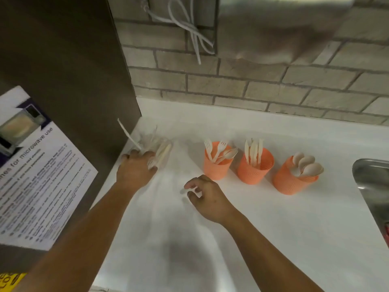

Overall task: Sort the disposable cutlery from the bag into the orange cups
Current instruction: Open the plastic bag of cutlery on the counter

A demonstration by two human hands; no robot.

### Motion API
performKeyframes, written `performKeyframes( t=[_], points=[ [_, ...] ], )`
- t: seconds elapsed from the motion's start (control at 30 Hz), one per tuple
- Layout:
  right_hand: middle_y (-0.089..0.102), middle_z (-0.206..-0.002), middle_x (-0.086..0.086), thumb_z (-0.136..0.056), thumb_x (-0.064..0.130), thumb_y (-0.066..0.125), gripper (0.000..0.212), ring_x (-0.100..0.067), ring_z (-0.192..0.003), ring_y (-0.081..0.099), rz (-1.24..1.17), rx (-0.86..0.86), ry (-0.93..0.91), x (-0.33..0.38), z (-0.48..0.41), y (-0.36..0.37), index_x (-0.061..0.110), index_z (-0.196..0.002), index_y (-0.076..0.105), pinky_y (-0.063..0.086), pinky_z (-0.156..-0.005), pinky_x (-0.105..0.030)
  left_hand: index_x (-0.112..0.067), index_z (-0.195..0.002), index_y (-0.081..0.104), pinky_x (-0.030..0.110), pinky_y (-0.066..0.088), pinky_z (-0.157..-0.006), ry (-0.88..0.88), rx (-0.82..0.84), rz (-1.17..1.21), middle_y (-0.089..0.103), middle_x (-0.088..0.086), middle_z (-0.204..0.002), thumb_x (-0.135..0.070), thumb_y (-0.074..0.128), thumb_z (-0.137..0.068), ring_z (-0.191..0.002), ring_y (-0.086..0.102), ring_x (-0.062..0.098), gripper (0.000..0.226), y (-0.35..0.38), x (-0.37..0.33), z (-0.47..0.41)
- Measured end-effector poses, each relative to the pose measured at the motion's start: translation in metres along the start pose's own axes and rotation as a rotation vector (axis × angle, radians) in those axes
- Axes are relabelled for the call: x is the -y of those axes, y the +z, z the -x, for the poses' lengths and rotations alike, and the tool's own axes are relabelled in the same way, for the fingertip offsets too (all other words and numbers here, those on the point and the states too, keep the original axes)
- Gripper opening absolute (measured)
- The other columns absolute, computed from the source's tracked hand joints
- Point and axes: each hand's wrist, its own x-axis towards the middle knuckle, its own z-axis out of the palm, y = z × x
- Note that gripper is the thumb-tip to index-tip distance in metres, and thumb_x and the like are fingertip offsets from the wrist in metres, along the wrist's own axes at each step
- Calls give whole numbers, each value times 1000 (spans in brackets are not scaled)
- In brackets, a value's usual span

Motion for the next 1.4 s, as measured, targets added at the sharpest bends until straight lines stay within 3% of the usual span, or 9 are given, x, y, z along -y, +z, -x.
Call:
performKeyframes(
  t=[0.27,0.37,0.43,0.67,0.87,0.97,1.07,1.23,1.4],
  points=[
    [60,-116,2,-96,18,64,20,-8,-97,61,-46,10,-17,-2,39,-21,25,-114,69,38,-81,1,-39,-147,45,48,52,-98,17,-18,27,58,10,-135,-63,35,-90,-120,55,36,63,24,-44,138],
    [60,-115,1,-96,16,64,19,-9,-97,61,-51,12,-46,-9,64,-35,24,-113,69,38,-81,1,-31,-140,58,50,57,-90,60,-135,68,63,16,-124,-49,65,-89,-107,60,40,55,24,-81,191],
    [59,-114,0,-96,14,64,20,-10,-97,60,-36,20,-57,-17,84,-45,23,-113,70,39,-84,0,-34,-140,59,48,61,-84,60,-132,118,62,13,-129,-45,76,-86,-112,57,38,57,23,-108,223],
    [52,-116,2,-92,6,58,33,-22,-105,51,194,51,-62,-72,148,-84,24,-117,70,44,-95,-27,-53,-148,40,35,55,-98,403,-4,198,45,-4,-151,-55,55,-95,-139,39,24,56,21,-205,282],
    [55,-102,4,-71,57,47,45,-26,-98,53,356,107,-6,-123,194,-114,32,-101,70,45,-83,-31,-48,-147,49,39,41,-117,685,22,181,33,5,-162,-39,65,-96,-150,29,26,54,25,-271,272],
    [57,-105,3,-79,40,76,32,-21,-97,51,242,11,23,-140,212,-129,27,-109,75,46,-94,-34,-50,-136,58,40,34,-122,636,-58,208,25,9,-167,-29,69,-91,-155,21,30,51,21,-287,264],
    [53,-108,8,-92,33,64,31,-20,-101,48,251,-8,32,-152,223,-136,34,-122,69,43,-98,-32,-48,-124,65,32,37,-115,509,-136,342,32,-1,-160,-35,64,-86,-147,28,22,39,11,-297,267],
    [54,-104,11,-87,58,41,44,-20,-101,54,268,-34,46,-158,221,-131,45,-125,61,46,-90,-34,-32,-123,68,31,54,-79,243,-224,347,50,-9,-114,-43,71,-92,-105,53,13,33,5,-319,264],
    [57,-106,4,-97,37,56,22,-23,-99,50,222,-61,40,-144,210,-130,37,-117,66,49,-86,-39,-29,-118,69,34,54,-69,165,-171,293,54,-5,-109,-38,68,-95,-102,60,19,25,7,-329,254]
  ],
)
